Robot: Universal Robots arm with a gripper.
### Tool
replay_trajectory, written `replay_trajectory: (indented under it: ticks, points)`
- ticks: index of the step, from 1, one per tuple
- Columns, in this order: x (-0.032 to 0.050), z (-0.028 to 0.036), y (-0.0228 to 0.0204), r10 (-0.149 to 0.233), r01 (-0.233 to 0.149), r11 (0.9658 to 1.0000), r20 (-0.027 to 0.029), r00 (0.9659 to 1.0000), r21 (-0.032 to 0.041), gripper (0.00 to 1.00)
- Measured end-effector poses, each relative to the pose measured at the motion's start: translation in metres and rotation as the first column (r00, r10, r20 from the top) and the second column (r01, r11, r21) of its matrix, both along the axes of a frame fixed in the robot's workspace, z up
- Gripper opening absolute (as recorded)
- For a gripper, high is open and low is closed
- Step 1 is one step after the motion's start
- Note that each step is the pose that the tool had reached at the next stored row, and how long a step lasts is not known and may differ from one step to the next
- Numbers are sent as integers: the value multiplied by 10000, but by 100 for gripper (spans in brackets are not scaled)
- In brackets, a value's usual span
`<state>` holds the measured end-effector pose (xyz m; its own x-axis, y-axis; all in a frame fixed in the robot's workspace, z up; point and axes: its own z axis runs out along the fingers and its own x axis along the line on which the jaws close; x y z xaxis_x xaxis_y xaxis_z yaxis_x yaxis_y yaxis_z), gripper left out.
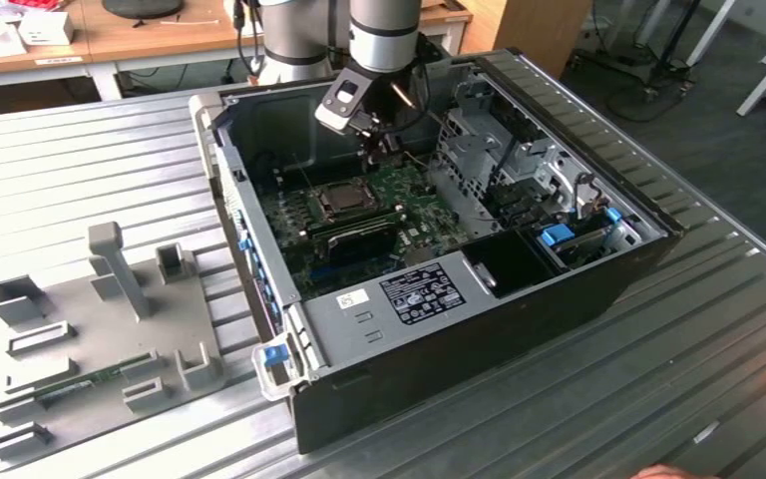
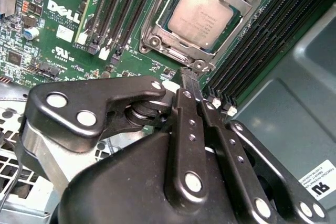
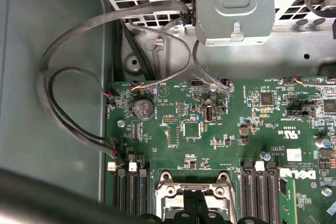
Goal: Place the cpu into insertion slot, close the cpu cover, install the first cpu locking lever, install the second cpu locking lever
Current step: 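Close the cpu cover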
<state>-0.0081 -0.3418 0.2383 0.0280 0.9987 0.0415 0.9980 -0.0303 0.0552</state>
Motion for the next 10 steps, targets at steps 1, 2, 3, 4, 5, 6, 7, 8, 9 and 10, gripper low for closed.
replay_trajectory:
  ticks: [1,2,3,4,5,6,7,8,9,10]
  points:
    - [-5,-2,1,0,0,10000,0,10000,1,11]
    - [-15,-4,2,1,-1,10000,0,10000,0,11]
    - [-28,-6,4,0,0,10000,0,10000,-1,11]
    - [-45,-8,5,0,0,10000,0,10000,0,11]
    - [-63,-10,7,0,0,10000,0,10000,-1,11]
    - [-81,-12,9,0,0,10000,0,10000,0,11]
    - [-98,-15,11,0,0,10000,0,10000,0,11]
    - [-112,-16,11,0,0,10000,0,10000,-1,11]
    - [-121,-17,12,-1,1,10000,-1,10000,-2,11]
    - [-123,-17,12,-1,1,10000,-1,10000,-3,11]
